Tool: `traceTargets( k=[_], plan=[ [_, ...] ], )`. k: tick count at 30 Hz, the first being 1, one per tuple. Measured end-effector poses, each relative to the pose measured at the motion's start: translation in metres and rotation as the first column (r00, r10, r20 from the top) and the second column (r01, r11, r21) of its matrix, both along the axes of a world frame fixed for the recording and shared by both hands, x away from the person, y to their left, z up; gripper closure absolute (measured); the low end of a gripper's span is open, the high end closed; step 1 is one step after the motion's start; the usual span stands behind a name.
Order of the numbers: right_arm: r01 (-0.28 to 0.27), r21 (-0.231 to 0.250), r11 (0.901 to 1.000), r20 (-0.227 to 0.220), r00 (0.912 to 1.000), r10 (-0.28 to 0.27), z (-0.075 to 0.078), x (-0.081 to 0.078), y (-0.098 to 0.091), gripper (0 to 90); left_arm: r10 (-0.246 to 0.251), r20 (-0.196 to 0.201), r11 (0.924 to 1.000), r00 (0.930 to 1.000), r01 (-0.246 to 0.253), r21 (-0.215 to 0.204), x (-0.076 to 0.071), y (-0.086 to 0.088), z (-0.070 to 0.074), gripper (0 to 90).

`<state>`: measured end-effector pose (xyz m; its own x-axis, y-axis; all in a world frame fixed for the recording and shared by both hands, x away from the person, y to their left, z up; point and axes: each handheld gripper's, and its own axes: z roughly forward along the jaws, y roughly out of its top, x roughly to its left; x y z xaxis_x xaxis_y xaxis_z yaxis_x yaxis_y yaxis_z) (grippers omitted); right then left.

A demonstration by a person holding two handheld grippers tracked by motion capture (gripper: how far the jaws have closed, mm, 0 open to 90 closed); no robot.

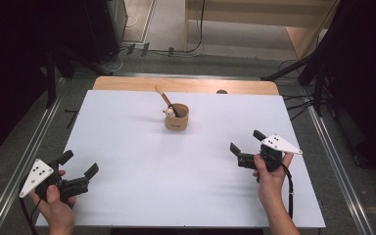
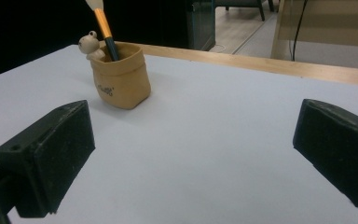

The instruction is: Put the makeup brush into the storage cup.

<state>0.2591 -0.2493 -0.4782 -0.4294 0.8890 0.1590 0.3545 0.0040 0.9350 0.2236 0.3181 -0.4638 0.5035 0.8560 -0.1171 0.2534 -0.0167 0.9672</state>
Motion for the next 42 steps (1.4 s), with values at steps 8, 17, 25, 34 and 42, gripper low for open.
traceTargets(
  k=[8,17,25,34,42],
  plan=[
    [0.019,0.006,0.9998,-0.002,0.9998,-0.019,-0.007,-0.018,-0.014,0.0,0.001,-0.001,1.0,1.0,-0.001,-0.001,0.0,-0.001,0.0,0.0],
    [0.056,-0.006,0.9984,-0.009,0.9984,-0.056,-0.014,-0.037,-0.037,0.0,-0.001,-0.001,1.0,1.0,0.001,0.005,0.0,-0.002,-0.001,0.0],
    [0.087,0.008,0.9962,-0.008,0.9962,-0.087,-0.015,-0.051,-0.054,0.0,-0.004,-0.006,1.0,1.0,0.004,0.003,0.0,-0.003,-0.001,0.0],
    [0.108,0.009,0.9941,0.007,0.9941,-0.108,-0.012,-0.065,-0.071,0.0,-0.006,-0.005,0.9999,1.0,0.006,0.011,0.0,-0.004,-0.001,0.0],
    [0.124,0.011,0.9922,0.002,0.9923,-0.124,-0.018,-0.078,-0.085,0.0,-0.007,-0.011,0.9999,0.9999,0.008,0.015,-0.001,-0.005,-0.002,0.0]
  ],
)
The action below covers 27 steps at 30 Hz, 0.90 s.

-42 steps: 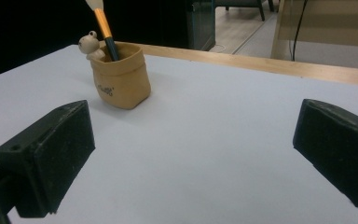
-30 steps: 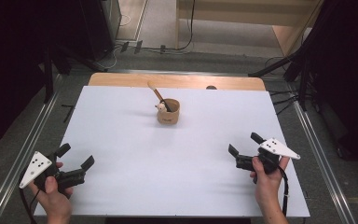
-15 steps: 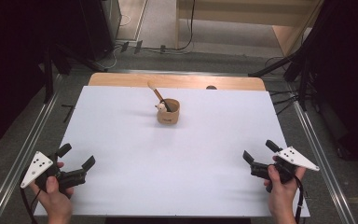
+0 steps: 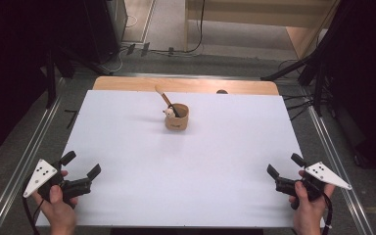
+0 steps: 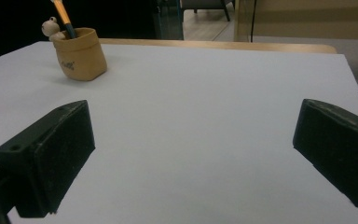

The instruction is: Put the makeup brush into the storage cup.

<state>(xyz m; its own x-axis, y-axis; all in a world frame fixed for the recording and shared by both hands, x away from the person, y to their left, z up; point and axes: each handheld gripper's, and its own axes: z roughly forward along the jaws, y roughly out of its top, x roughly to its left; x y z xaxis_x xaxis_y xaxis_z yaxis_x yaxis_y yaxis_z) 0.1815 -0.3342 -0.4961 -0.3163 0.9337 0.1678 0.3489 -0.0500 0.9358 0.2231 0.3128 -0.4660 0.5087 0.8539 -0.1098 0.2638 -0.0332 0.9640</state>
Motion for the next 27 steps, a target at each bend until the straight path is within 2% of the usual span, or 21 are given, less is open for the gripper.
traceTargets(
  k=[4,8,13,27],
  plan=[
    [0.017,0.01,0.9998,-0.008,0.9998,-0.017,-0.006,-0.007,-0.007,0.0,-0.004,0.0,1.0,1.0,0.004,0.002,0.0,-0.001,0.0,0.0],
    [0.02,-0.01,0.9997,-0.01,0.9998,-0.02,-0.009,-0.013,-0.011,0.0,-0.004,0.001,1.0,1.0,0.004,-0.002,0.001,-0.001,0.0,0.0],
    [0.028,0.023,0.9993,0.001,0.9996,-0.028,-0.007,-0.018,-0.018,0.0,-0.005,0.0,1.0,1.0,0.005,0.0,0.0,0.0,-0.001,0.0],
    [0.041,0.033,0.9986,-0.008,0.9991,-0.041,-0.011,-0.021,-0.028,0.0,-0.006,-0.009,0.9999,0.9999,0.006,0.013,0.0,-0.001,-0.003,0.0]
  ],
)
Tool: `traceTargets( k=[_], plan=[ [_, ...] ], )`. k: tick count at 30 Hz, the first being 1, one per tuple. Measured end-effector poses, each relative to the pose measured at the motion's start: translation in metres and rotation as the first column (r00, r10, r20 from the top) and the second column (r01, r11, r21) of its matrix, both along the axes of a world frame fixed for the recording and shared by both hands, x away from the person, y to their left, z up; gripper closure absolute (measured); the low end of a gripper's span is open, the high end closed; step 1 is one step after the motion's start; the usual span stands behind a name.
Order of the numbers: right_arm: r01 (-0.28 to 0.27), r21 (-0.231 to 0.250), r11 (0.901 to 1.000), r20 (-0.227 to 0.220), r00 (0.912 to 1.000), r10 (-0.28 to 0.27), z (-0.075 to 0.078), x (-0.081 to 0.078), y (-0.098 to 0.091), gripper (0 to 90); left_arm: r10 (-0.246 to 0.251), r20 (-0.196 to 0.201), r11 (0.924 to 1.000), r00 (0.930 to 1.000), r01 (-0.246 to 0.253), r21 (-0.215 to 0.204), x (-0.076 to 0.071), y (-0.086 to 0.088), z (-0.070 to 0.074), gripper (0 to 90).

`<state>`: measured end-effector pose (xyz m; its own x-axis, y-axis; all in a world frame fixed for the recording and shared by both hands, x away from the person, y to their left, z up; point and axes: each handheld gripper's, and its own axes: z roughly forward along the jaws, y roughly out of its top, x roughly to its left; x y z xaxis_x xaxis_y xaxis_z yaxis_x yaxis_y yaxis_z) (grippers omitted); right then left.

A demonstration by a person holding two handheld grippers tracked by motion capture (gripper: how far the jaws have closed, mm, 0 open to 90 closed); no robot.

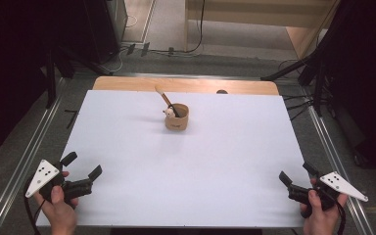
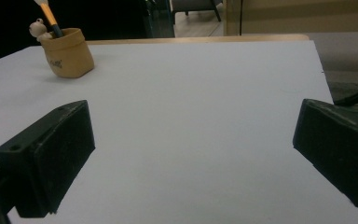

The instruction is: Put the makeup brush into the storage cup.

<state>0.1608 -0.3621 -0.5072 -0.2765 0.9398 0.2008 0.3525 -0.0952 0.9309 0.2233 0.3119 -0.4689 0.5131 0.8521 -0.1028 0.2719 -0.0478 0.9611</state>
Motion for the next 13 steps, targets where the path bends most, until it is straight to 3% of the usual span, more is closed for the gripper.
traceTargets(
  k=[13],
  plan=[
    [-0.014,0.0,0.9999,-0.003,0.9999,0.014,-0.0013,0.0031,0.0025,0.0,-0.001,0.001,1.0,1.0,0.001,0.008,0.0001,-0.0005,-0.0003,0.0]
  ],
)
